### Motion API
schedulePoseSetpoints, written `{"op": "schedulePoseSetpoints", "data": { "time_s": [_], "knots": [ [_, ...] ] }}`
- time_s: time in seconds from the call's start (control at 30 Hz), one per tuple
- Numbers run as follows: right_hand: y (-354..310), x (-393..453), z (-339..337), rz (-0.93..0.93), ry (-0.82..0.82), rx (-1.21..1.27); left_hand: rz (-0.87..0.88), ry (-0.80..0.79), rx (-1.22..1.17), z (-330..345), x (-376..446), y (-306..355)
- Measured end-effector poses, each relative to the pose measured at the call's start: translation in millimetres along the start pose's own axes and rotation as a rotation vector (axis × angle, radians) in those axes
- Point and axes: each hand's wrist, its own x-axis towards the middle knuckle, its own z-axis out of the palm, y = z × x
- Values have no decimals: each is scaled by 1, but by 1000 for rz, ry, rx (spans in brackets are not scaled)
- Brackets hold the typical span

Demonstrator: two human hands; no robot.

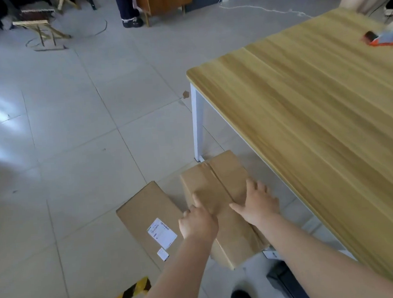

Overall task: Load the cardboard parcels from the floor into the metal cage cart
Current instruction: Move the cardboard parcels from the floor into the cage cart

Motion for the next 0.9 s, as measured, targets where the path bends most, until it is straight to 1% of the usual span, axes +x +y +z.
{"op": "schedulePoseSetpoints", "data": {
  "time_s": [0.1, 0.13, 0.17, 0.27, 0.33, 0.43, 0.53, 0.7, 0.9],
  "knots": [
    [7, 9, 5, 61, -21, 158, -147, -28, -515, 15, -2, 8],
    [10, 10, 6, 68, -22, 175, -174, 1, -622, 19, -7, 11],
    [12, 7, 6, 72, -16, 183, -190, 36, -676, 21, -13, 14],
    [18, -11, 2, 33, 46, 187, -232, 143, -745, 23, -35, 21],
    [18, -30, -6, -15, 101, 239, -255, 221, -786, 16, -50, 24],
    [14, -66, -27, -88, 178, 318, -246, 364, -859, -5, -83, 28],
    [7, -109, -52, -145, 263, 352, -229, 476, -876, -32, -125, 27],
    [-2, -201, -82, -229, 414, 424, -161, 620, -917, -65, -205, 7],
    [-15, -335, -100, -373, 624, 566, -27, 909, -998, -92, -329, -33]
  ]
}}
